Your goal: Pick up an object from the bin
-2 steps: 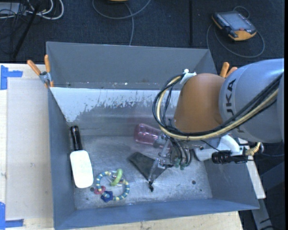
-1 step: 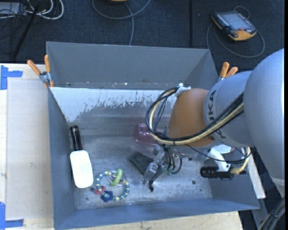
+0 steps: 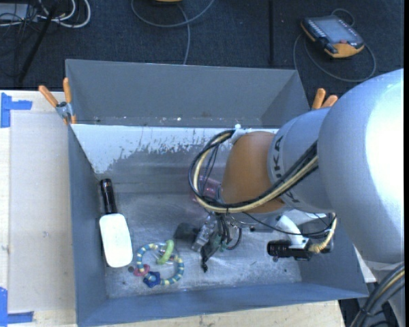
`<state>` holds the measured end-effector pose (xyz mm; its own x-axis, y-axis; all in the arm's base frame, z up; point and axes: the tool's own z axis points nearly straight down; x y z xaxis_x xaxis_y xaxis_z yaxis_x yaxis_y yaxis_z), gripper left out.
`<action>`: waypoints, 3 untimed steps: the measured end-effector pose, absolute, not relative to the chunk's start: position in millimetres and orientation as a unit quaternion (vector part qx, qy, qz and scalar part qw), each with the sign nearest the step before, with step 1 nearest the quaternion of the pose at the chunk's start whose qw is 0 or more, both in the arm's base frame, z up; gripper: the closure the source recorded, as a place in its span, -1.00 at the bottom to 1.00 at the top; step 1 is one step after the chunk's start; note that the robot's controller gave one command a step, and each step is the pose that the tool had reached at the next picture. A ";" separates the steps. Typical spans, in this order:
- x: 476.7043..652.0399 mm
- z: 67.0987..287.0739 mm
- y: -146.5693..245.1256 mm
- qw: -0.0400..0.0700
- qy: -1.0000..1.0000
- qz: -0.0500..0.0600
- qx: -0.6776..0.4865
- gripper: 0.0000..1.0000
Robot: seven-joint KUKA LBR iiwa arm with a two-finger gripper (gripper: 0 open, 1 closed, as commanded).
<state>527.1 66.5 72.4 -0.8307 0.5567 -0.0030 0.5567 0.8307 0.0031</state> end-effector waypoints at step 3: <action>527.1 74.9 66.5 0.001 0.957 0.001 0.290 1.00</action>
Offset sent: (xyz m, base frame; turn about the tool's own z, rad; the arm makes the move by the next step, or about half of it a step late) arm 0.0000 0.0000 0.0027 0.0000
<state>527.1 66.5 74.9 -0.8316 0.5554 -0.0012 0.5554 0.8316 0.0016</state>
